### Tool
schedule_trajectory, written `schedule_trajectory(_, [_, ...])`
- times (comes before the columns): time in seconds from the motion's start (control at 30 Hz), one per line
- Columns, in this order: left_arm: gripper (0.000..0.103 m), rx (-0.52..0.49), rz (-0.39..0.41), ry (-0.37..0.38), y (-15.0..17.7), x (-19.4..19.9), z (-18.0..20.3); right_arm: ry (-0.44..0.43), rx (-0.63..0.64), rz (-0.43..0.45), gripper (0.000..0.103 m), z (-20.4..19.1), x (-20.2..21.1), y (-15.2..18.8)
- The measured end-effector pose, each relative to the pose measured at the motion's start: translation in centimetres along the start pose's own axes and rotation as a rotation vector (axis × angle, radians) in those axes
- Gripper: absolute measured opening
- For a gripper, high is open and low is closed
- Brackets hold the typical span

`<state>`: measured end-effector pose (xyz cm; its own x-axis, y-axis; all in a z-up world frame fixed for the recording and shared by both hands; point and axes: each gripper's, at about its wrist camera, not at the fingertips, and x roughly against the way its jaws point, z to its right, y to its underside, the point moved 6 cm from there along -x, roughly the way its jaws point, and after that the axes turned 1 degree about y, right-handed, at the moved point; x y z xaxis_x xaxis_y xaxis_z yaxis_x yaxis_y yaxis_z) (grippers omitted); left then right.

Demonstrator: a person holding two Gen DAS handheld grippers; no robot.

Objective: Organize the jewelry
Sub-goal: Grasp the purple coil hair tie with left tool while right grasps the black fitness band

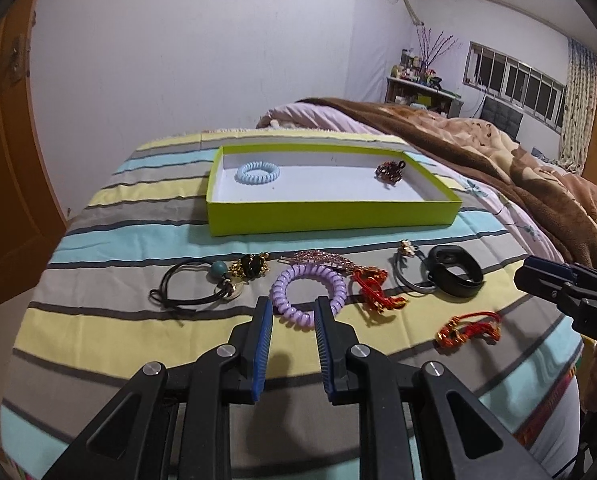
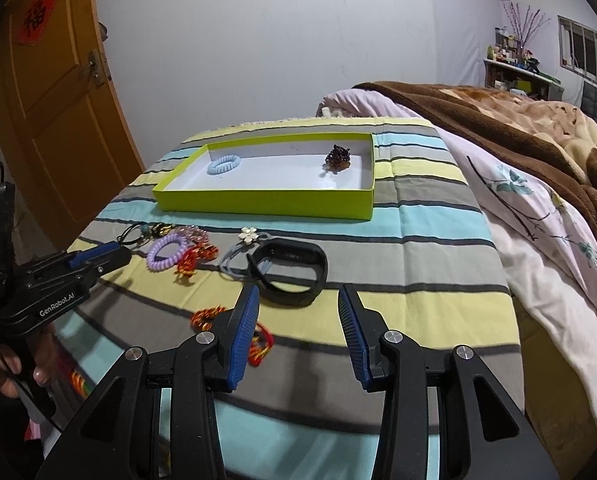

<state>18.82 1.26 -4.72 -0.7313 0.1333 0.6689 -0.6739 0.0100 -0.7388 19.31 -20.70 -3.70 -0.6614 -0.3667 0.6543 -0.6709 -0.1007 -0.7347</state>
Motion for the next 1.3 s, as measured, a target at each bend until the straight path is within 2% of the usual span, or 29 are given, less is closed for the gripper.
schedule_trajectory(0.27, [0.021,0.006,-0.05,-0.015,-0.8,-2.7,0.0,-0.012,-0.023,-0.048,0.042,1.0,-3.2,-1.2])
schedule_trajectory(0.33, [0.021,0.007,-0.065,-0.024,-0.8,-3.3,0.0,-0.012,-0.031,-0.077,0.034,1.2,-4.2,-1.1])
schedule_trajectory(0.47, [0.021,0.016,-0.113,-0.026,-0.8,-4.5,-0.2,-0.011,-0.03,-0.127,0.025,1.5,-5.6,-1.0])
schedule_trajectory(0.57, [0.021,0.01,-0.118,-0.029,-1.0,-4.8,-0.1,-0.003,-0.015,-0.152,0.019,1.4,-6.3,-0.9])
schedule_trajectory(0.63, [0.021,-0.005,-0.119,-0.041,-1.0,-4.9,0.1,0.007,0.003,-0.157,0.011,1.2,-6.4,-1.0])
schedule_trajectory(0.67, [0.019,-0.016,-0.119,-0.048,-1.1,-4.9,0.3,0.013,0.009,-0.158,0.009,1.1,-6.5,-1.0])
schedule_trajectory(0.7, [0.01,-0.021,-0.118,-0.05,-1.1,-5.0,0.3,0.018,0.017,-0.157,0.006,1.1,-6.4,-1.0])
schedule_trajectory(1.03, [0.009,-0.01,-0.1,-0.034,-0.6,-3.9,0.2,0.027,-0.012,-0.13,0.005,1.5,-4.7,-0.4])
schedule_trajectory(1.3, [0.009,0.012,-0.048,-0.021,-0.4,-0.9,0.2,0.027,-0.046,-0.085,0.005,1.6,-2.2,-0.4])
